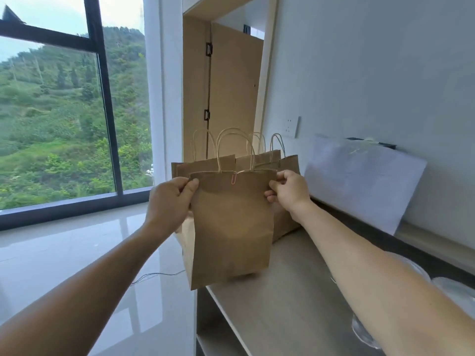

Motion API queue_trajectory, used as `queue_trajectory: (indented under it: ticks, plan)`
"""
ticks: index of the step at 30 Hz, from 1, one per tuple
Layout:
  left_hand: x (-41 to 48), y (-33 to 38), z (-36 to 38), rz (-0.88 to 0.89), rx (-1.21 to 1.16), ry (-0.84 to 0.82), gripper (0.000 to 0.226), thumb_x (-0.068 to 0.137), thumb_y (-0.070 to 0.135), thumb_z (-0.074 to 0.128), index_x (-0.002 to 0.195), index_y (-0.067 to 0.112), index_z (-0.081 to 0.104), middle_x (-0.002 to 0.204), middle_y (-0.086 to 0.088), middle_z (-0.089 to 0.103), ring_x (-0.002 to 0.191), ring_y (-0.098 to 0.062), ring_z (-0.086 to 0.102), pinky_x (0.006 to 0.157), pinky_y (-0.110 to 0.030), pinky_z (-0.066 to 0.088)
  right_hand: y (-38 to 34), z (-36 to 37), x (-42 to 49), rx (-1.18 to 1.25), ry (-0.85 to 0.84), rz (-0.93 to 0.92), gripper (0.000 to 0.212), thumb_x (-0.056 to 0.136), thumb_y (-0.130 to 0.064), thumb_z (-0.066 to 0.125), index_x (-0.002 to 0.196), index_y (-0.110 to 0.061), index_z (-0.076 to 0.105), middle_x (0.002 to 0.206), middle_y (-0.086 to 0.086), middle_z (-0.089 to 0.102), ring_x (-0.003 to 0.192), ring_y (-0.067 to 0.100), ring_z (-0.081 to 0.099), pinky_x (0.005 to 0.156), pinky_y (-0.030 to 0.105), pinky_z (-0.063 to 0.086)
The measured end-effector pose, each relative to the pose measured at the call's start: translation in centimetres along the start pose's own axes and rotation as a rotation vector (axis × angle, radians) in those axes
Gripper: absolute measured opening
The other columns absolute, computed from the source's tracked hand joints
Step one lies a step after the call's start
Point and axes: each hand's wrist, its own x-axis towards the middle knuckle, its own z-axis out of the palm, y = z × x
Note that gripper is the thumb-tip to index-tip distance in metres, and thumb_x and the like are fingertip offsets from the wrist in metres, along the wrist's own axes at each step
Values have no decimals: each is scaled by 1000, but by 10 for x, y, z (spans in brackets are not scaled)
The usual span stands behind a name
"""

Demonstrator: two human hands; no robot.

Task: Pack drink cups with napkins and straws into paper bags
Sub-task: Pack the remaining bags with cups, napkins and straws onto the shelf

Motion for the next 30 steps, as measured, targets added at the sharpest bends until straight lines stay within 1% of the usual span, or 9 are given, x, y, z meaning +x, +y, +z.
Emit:
queue_trajectory:
  ticks: [4,7,9,11,15,18,21,28,30]
  plan:
    - [20,-36,7,-23,24,-47,37,98,26,59,64,12,64,57,-10,63,49,0,58,51,-4,40,11,29,33,-91,-10,-12,17,96,1,55,98,-15,60,93,12,69,70,19,72,72,36,62]
    - [35,-53,8,-19,37,-32,37,98,25,59,68,6,65,56,-11,64,49,-1,60,53,-6,41,9,49,55,-111,-7,-43,19,95,1,54,92,-17,59,88,9,68,65,16,71,63,27,61]
    - [42,-63,7,0,32,-4,36,98,24,59,67,7,65,55,-8,64,50,-2,60,52,-6,41,6,60,68,-152,-14,-71,15,96,0,54,99,-13,61,88,7,68,65,15,71,61,25,59]
    - [47,-72,7,17,28,20,35,98,24,60,66,9,65,54,-5,63,51,-6,60,51,-7,41,4,67,78,-190,-23,-104,17,96,0,53,104,-13,59,87,5,66,63,13,71,63,27,60]
    - [48,-83,14,69,26,33,38,97,24,60,62,9,59,54,-4,59,53,-13,58,51,-20,44,6,69,90,-303,4,-178,27,95,-1,53,87,-27,57,79,-1,66,58,9,69,64,32,61]
    - [52,-81,23,136,65,30,40,97,22,60,60,9,54,55,-5,55,55,-19,53,57,-31,44,7,64,95,-432,65,-235,27,93,-4,54,87,-29,59,76,-4,68,65,13,70,72,34,59]
    - [55,-81,30,184,91,20,41,97,20,61,60,6,50,54,-6,53,56,-25,53,58,-38,45,7,59,98,-458,101,-243,25,93,-4,55,89,-28,61,82,-6,68,75,18,69,79,37,58]
    - [50,-91,38,216,80,-33,39,96,18,61,60,13,48,56,2,55,55,-21,60,57,-28,44,15,55,96,-428,140,-257,23,93,-8,56,91,-30,63,82,-15,64,82,20,70,85,40,57]
    - [50,-90,39,211,69,-39,40,96,18,61,59,13,47,56,2,53,55,-22,60,56,-30,44,17,56,95,-428,154,-269,20,93,-9,58,92,-29,62,84,-17,63,84,18,68,85,38,57]
